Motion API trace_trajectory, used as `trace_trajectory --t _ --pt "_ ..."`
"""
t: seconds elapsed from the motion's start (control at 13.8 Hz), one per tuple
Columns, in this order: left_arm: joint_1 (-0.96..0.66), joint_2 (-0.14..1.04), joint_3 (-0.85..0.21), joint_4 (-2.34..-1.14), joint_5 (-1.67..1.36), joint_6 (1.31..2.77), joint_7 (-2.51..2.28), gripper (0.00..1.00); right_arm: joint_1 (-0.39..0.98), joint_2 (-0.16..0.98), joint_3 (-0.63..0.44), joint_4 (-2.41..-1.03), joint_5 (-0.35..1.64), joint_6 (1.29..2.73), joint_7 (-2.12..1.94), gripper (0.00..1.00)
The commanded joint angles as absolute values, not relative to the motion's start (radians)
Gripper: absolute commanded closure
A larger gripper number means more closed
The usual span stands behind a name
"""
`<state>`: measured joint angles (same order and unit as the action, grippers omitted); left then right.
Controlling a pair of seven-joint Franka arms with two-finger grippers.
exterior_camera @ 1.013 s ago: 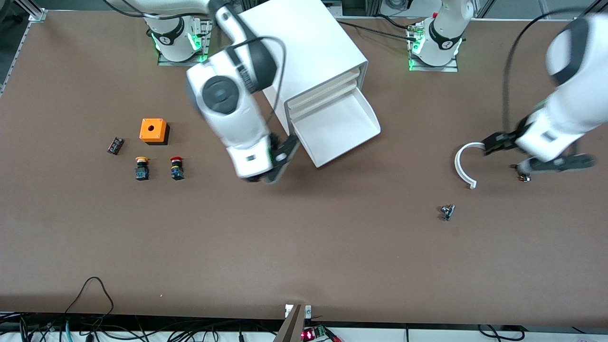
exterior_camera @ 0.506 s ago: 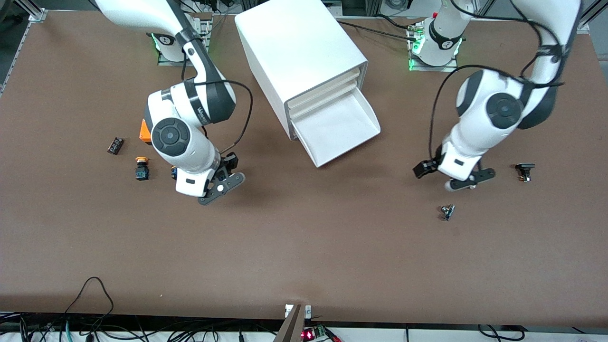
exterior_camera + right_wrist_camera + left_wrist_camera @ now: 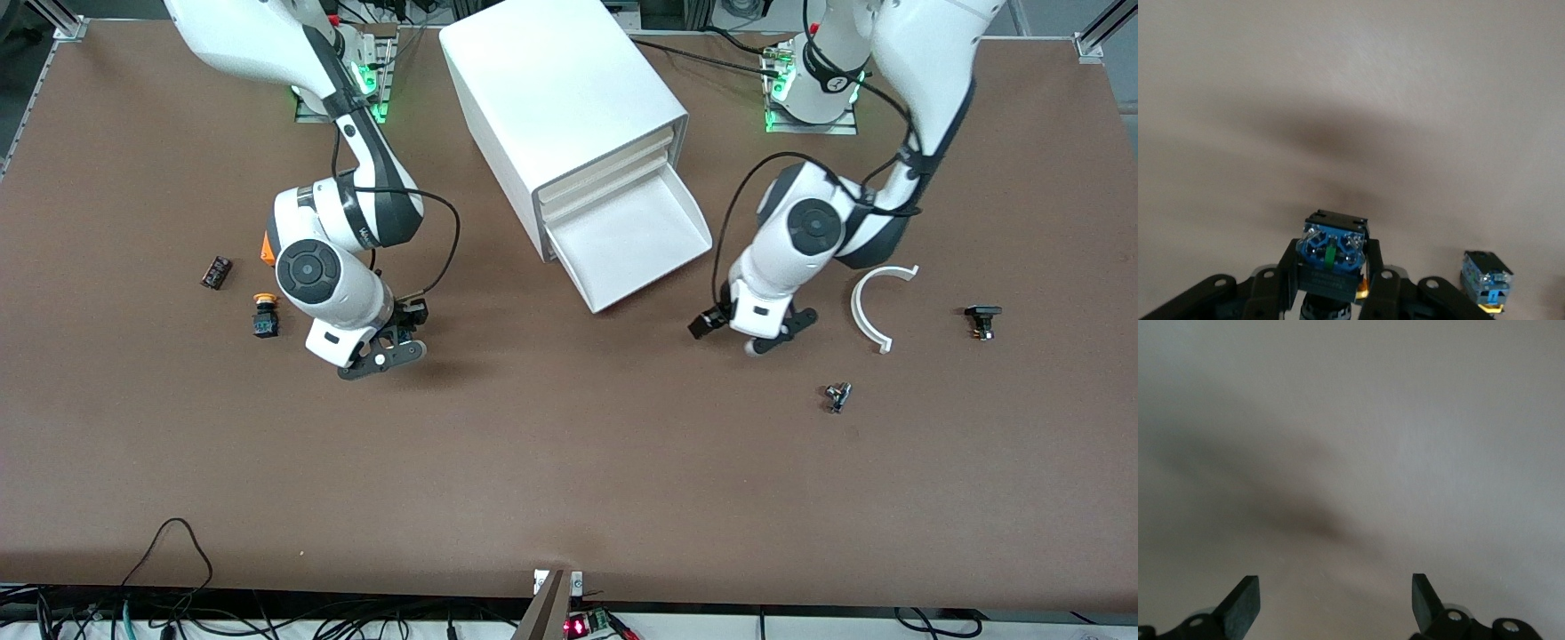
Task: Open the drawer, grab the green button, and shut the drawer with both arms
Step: 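Carry the button toward the red button while the left gripper reaches the drawer, then push the drawer shut with the left gripper while the right gripper lowers the button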
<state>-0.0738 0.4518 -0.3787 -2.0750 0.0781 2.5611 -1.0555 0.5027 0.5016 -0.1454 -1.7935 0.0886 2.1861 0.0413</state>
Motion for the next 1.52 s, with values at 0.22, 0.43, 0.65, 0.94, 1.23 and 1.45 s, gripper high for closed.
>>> trace_trajectory --t 0.22,0.43,0.65,0.94,1.23,1.45 --pt "-0.218 0.425 -0.376 -2.181 0.067 2.582 -1.075 0.0 0.476 0.439 -0.135 -1.957 0.071 2.279 0.186 0.76" --pt "-0.227 0.394 -0.422 -2.218 0.067 2.571 -1.072 0.0 0.472 0.442 -0.135 -2.087 0.068 2.49 0.18 0.76" --pt "-0.227 0.384 -0.504 -2.264 0.067 2.563 -1.072 0.0 0.474 0.448 -0.135 -2.102 0.061 2.539 0.184 0.4" --pt "-0.229 0.383 -0.552 -2.272 0.067 2.522 -1.072 0.0 0.472 0.405 -0.135 -2.005 0.067 2.372 0.26 0.0" --pt "-0.226 0.367 -0.6 -2.272 0.067 2.468 -1.072 0.0 0.469 0.371 -0.133 -1.782 0.069 2.049 0.29 0.0" --pt "-0.145 0.322 -0.598 -2.244 0.067 2.471 -1.071 0.0 0.46 0.344 -0.138 -1.577 0.061 1.783 0.285 0.0"
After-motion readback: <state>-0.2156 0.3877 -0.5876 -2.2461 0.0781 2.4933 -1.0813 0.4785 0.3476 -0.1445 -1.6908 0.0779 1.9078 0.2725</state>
